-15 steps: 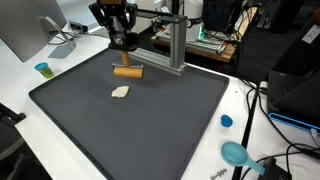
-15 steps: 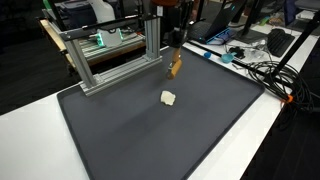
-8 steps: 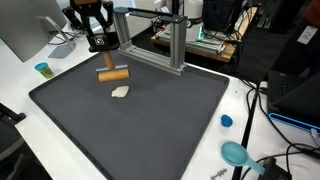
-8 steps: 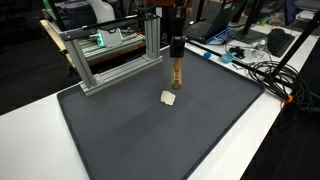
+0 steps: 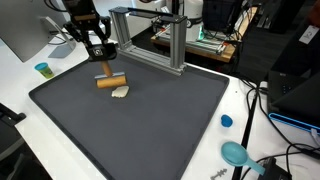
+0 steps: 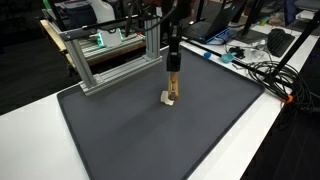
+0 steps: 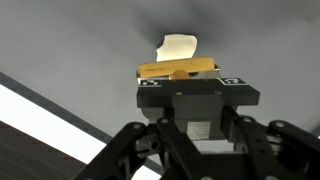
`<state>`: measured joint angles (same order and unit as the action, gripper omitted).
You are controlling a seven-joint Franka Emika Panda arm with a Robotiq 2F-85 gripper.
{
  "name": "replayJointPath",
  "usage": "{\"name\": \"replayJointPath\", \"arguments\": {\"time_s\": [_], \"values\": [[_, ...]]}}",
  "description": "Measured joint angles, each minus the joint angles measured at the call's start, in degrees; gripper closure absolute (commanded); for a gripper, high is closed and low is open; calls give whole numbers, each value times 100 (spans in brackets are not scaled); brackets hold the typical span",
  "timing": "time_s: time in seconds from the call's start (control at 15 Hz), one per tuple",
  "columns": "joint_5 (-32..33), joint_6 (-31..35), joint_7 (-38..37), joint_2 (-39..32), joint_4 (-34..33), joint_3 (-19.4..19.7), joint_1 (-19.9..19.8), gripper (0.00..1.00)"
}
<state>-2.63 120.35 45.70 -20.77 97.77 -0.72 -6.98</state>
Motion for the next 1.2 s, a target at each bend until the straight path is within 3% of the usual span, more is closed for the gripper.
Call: {"name": "replayJointPath", "arguments": {"time_s": [0.8, 1.2], "values": [[-22, 820, 147, -144, 623, -113, -33, 78], [34, 692, 127, -157, 647, -21, -47, 78]]}}
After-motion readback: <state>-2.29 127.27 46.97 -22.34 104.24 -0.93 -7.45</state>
